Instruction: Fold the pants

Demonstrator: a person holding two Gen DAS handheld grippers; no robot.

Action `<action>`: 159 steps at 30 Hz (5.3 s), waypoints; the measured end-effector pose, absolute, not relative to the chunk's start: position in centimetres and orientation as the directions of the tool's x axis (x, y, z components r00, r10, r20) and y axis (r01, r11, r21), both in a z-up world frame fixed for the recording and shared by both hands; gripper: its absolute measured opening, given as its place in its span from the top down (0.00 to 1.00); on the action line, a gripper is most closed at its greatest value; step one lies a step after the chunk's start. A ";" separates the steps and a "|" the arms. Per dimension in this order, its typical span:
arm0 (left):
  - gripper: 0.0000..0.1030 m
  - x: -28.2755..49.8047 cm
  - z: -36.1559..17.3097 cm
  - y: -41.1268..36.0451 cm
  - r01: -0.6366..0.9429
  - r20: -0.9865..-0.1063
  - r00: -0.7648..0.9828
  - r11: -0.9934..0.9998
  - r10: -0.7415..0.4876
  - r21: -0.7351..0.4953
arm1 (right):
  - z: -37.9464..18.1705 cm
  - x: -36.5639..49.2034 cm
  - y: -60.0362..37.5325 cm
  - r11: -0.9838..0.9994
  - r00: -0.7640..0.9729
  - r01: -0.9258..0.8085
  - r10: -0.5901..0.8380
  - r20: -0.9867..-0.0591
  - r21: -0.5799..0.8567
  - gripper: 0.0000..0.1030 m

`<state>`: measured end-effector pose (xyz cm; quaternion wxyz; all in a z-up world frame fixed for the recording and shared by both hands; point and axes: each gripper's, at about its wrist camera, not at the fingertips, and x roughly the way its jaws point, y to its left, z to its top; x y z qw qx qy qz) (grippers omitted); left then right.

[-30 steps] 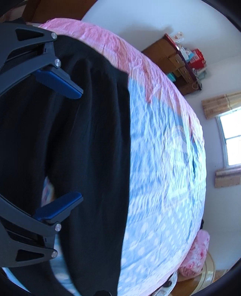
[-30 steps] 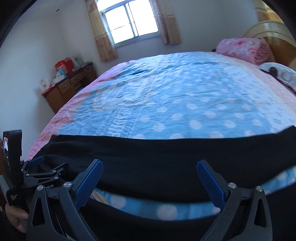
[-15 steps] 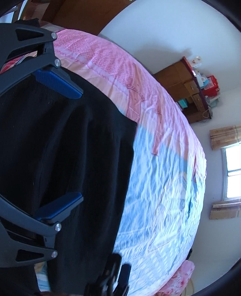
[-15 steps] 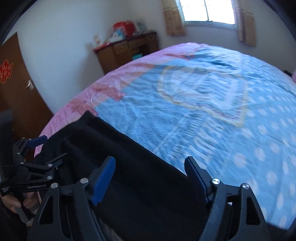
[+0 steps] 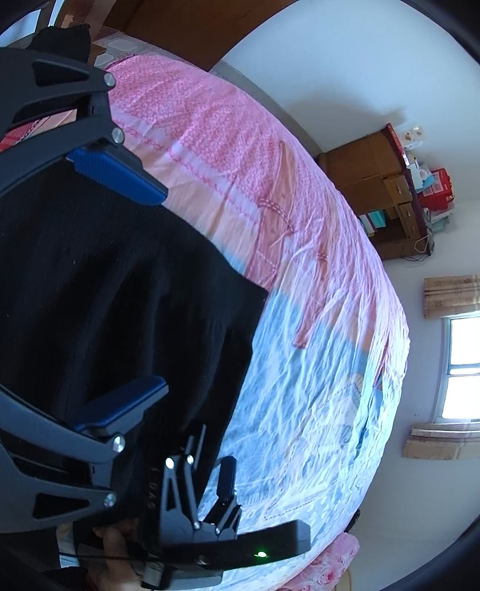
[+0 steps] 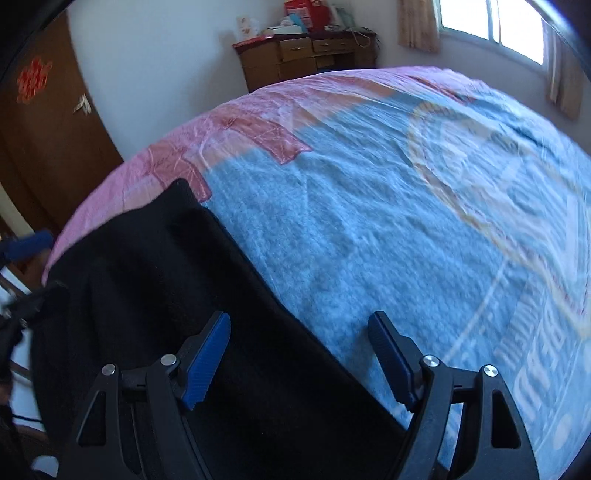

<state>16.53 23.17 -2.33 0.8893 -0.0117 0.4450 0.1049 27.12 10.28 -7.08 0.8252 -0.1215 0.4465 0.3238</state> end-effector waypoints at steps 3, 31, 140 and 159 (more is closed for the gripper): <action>0.07 16.3 -2.1 23.6 -0.208 -0.793 0.585 0.977 0.168 0.054 | -7.1 26.6 10.8 0.735 0.383 -0.672 0.445 -0.809 0.086 0.63; 0.03 12.9 -0.3 23.0 -0.045 -0.775 0.621 0.982 -0.116 -0.183 | -5.8 3.4 15.5 0.486 0.687 -0.722 0.423 -0.591 -0.492 0.95; 0.85 9.6 -0.8 29.8 -0.119 -0.627 0.699 0.809 -0.344 -0.576 | -7.0 6.9 -20.0 0.583 0.628 0.139 0.573 -0.527 0.800 0.95; 0.85 5.5 -5.6 31.5 -0.252 -0.757 0.632 0.879 -0.167 -0.404 | -9.8 -3.5 -15.4 0.785 0.499 -0.027 0.547 -0.673 0.618 0.96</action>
